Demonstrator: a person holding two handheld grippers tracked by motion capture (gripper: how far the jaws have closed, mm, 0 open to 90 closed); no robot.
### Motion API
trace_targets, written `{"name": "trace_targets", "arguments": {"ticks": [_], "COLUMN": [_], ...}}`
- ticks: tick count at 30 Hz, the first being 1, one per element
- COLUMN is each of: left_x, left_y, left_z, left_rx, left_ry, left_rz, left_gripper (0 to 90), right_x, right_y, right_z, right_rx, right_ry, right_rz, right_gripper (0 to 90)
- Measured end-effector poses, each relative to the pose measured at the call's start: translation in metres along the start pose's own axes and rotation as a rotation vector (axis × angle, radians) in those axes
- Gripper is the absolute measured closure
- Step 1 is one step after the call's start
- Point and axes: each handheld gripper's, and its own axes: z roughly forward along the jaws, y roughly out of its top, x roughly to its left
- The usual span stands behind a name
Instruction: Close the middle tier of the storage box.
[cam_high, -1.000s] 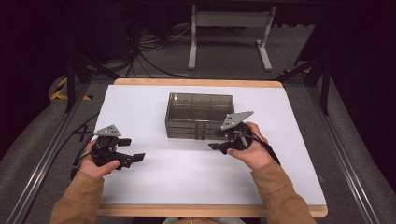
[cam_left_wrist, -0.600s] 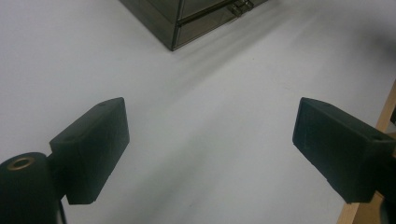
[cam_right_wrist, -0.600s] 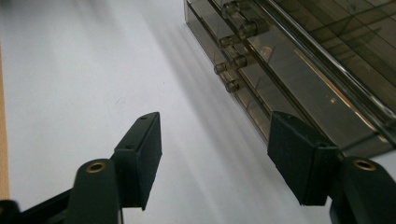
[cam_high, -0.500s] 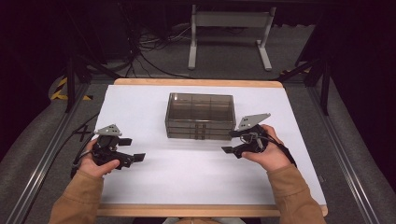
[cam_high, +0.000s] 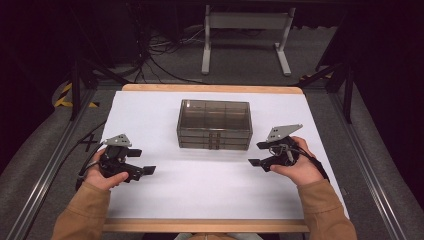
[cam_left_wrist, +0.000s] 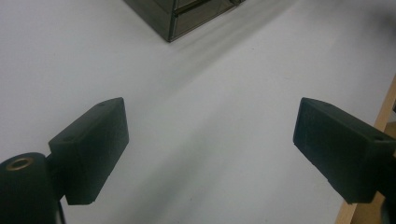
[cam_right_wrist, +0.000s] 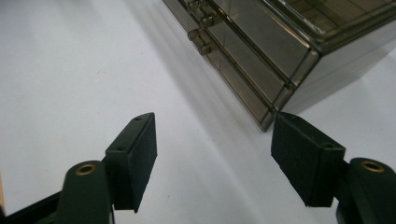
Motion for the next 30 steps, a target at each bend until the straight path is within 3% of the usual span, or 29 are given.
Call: {"name": "trace_targets", "arguments": {"ticks": [16, 30], "left_x": [0.003, 0.005], "left_y": [-0.002, -0.003], "left_z": [0.001, 0.004], "left_rx": [0.031, 0.058], "left_ry": [-0.011, -0.008], "left_rz": [0.009, 0.017], "left_gripper": [10.6, 10.5], "right_x": [-0.013, -0.015], "right_y": [-0.03, -0.051], "right_z": [-0.009, -0.001], "right_rx": [0.014, 0.032], "right_ry": [-0.023, -0.035], "right_rz": [0.038, 0.056], "right_gripper": [31.0, 30.8]}}
